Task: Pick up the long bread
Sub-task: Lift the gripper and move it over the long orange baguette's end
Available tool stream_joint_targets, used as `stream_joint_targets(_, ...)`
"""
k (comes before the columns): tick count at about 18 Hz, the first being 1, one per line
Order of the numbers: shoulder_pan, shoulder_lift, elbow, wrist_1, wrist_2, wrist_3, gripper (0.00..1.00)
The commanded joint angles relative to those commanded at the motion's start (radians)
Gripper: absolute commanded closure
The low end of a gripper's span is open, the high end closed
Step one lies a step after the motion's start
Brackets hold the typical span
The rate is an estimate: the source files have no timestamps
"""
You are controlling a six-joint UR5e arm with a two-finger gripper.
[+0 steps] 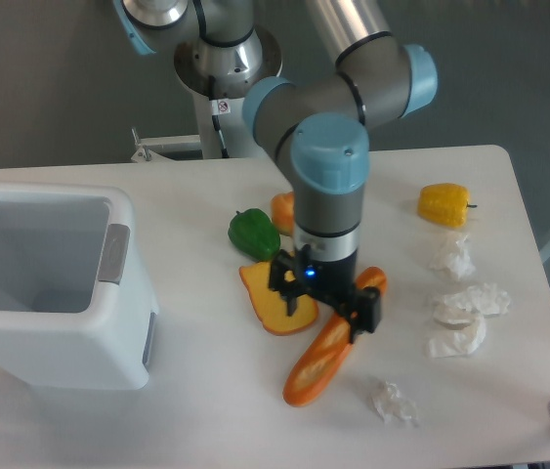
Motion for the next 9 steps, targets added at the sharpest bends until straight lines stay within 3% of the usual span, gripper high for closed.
stream_joint_targets(4, 0.094, 0.017, -0.074, -0.006, 0.017, 0.015, 0.0)
stream_joint_targets(9, 0.138, -0.023, -0.077, -0.015, 0.012, 0.02, 0.0)
